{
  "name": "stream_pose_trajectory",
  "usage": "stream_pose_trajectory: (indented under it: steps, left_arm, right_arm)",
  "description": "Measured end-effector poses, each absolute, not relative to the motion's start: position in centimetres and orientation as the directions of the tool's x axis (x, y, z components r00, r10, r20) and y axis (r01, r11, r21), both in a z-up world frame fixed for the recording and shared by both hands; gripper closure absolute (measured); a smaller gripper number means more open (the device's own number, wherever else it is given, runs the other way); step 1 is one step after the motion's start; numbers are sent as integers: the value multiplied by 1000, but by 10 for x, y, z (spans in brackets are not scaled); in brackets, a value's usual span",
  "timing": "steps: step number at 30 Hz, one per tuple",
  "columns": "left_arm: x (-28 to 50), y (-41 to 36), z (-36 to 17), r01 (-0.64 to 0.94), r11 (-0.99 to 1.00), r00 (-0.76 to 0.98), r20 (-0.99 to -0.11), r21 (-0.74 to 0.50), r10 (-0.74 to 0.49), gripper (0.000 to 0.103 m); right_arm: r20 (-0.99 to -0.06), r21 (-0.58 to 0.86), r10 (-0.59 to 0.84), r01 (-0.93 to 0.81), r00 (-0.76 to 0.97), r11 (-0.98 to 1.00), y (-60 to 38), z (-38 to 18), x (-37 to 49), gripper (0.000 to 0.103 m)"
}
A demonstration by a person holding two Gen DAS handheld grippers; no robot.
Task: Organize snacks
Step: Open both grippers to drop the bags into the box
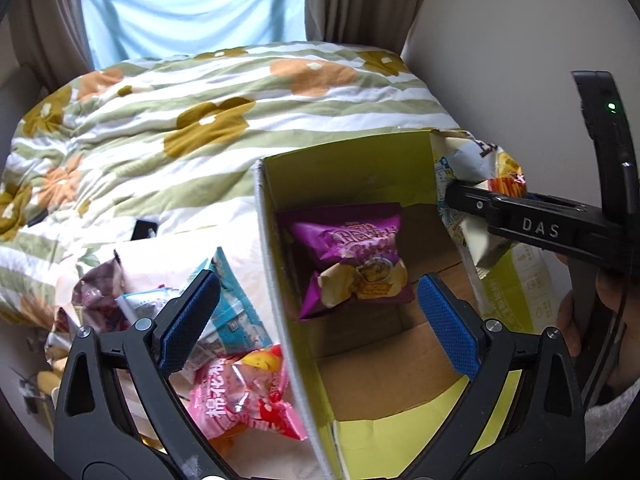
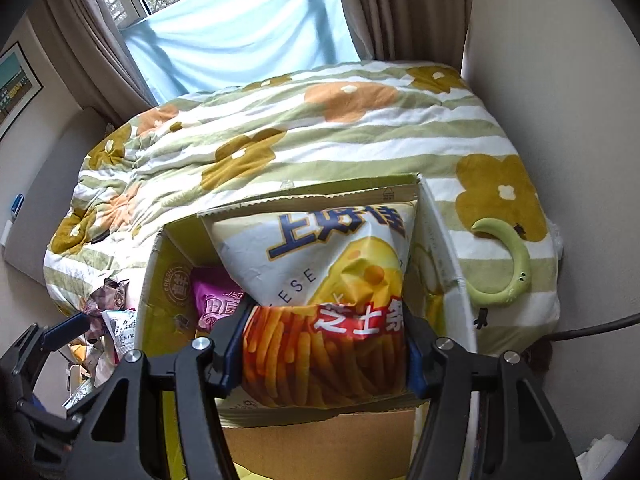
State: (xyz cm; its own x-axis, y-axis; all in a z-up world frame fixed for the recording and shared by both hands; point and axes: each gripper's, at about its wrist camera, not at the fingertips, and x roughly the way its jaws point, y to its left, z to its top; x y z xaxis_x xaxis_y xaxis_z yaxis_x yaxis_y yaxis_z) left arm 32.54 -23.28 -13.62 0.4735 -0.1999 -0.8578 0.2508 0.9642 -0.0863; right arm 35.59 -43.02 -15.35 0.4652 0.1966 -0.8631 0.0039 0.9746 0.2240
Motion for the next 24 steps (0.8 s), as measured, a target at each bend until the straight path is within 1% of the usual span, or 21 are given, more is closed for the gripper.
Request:
stream_pose_trajectory:
  steps: [2,4,5,8,13,19,24]
  left_arm:
    - [326,-229,-137,244,965,473,-857,-93,-202,5]
    - [326,-225,-138,233,966,470,-857,-112,-213,5]
    - [326,-223,-139,230,966,466,-857,-122,-219,5]
    - [326,-221,-143,220,966,458,-860,-133,-223,5]
    - [323,-224,-142,210,970,467,-858,-124,-211,5]
    - [313,-230,-123,205,973,509,-838,-105,-198,5]
    - [296,-235,-97,190,977,551,-813,-97,-187,5]
  right_arm:
    - [-863,272,244,1,442,962,-429,-163,364,36]
    - [-867,284,250,16,431,959,-431,-172,369,5]
    - [-872,271,236,21,428,962,-431,-177,371,2]
    - [-879,210,186,6,439,978,-432,-181,364,2]
    - [-872,170,164,-29,460,985,-435,-175,343,2]
    - [-840,201,190,-33,509,979,-447,-148,323,2]
    - [-823,178,166,-31,544,984,-450,-119,306,2]
